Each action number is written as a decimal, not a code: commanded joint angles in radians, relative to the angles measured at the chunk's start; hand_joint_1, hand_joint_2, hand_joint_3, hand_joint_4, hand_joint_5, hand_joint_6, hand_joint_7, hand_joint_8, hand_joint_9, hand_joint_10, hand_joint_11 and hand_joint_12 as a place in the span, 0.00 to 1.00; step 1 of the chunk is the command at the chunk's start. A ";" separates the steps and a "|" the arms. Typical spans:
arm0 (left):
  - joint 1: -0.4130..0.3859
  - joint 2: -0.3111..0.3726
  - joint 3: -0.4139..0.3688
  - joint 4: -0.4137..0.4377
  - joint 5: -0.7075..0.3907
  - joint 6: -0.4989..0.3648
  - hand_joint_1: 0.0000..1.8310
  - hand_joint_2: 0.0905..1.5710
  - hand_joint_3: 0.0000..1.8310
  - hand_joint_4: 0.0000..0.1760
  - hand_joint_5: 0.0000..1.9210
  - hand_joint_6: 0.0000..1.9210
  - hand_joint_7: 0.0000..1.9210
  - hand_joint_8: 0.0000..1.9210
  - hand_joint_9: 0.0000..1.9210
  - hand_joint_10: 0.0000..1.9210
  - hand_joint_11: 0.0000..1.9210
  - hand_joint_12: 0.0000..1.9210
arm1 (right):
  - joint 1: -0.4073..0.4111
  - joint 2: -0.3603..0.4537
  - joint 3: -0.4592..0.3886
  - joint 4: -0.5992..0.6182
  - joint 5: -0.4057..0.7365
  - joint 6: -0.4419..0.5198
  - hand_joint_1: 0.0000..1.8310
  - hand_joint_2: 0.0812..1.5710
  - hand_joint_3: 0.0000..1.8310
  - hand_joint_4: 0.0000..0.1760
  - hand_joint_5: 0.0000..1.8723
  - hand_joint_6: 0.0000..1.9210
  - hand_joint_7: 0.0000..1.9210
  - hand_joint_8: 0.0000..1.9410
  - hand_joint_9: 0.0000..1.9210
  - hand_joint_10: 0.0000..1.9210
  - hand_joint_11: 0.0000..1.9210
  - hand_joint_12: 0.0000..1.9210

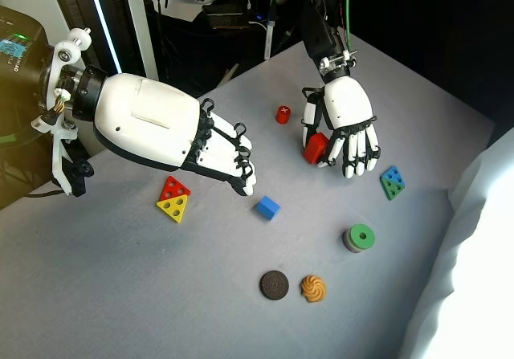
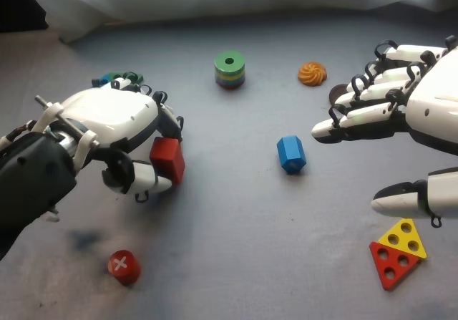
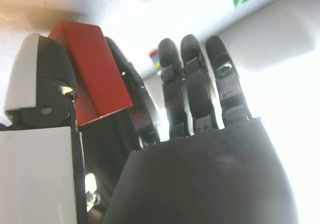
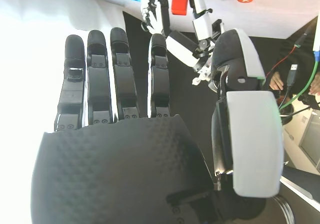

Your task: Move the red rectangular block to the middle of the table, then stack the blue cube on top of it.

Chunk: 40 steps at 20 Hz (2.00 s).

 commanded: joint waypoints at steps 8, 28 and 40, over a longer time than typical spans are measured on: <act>-0.118 -0.009 -0.058 -0.238 -0.101 0.270 0.56 0.68 0.00 0.94 0.53 0.47 0.25 0.00 0.18 0.00 0.00 0.34 | 0.013 0.011 0.004 0.026 0.104 0.008 0.24 0.72 0.00 0.00 0.19 0.00 0.18 0.00 0.16 0.00 0.00 0.38; -0.158 -0.160 -0.108 -0.434 -0.289 0.441 0.56 0.68 0.00 1.00 0.53 0.48 0.26 0.00 0.19 0.00 0.00 0.39 | 0.008 0.011 0.014 0.110 0.128 0.004 0.22 0.73 0.00 0.00 0.19 0.00 0.19 0.00 0.16 0.00 0.00 0.38; -0.111 -0.200 -0.080 -0.393 -0.309 0.369 0.56 0.68 0.00 0.99 0.53 0.48 0.26 0.00 0.19 0.00 0.00 0.38 | 0.006 0.012 0.014 0.110 0.141 0.004 0.23 0.73 0.00 0.00 0.19 0.00 0.19 0.00 0.16 0.00 0.00 0.37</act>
